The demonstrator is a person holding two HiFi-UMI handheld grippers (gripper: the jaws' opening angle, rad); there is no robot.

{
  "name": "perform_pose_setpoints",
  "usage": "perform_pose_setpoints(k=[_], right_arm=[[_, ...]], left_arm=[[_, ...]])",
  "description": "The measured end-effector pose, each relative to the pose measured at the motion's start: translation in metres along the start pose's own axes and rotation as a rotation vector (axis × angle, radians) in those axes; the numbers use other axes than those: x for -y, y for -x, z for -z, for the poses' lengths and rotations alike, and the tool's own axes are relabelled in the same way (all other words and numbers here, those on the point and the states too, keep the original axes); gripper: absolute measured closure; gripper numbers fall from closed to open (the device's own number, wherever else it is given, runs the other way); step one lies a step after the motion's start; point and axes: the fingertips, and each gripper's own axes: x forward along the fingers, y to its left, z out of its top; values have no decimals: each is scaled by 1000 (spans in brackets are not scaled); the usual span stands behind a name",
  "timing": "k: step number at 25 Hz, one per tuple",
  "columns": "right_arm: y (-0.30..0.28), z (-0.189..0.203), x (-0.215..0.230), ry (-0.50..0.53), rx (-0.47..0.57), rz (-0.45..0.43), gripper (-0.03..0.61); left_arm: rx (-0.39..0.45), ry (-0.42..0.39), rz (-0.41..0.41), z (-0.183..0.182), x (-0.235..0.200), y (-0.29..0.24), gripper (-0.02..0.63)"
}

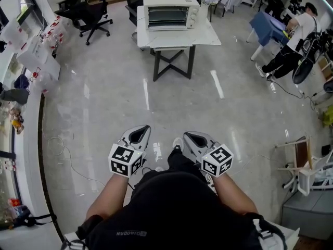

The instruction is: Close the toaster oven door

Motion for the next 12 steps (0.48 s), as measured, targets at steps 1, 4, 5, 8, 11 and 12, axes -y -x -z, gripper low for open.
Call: perform_pose_setpoints(k=[1, 4, 5, 8, 11, 12], right_arm=[[-2, 1, 5, -5, -6, 1, 577], [-12, 1, 24, -18, -20, 0, 577], [-16, -1, 30, -21, -21, -2, 577], [-33, -13, 54, -29, -14, -5, 577], [-58, -34, 84, -29, 3, -11, 577], [-66, -42, 95, -28, 9, -15, 577]], left_arm=[[2, 3, 1, -2, -2, -5, 611], [-4, 15, 0, -4, -9, -24, 611], [-11, 19, 0, -3, -11, -30, 611], [-29, 22, 2, -6, -20, -51, 611], [-34, 12, -15, -22, -42, -74, 611], [-34, 6, -23, -30, -49, -83, 611]])
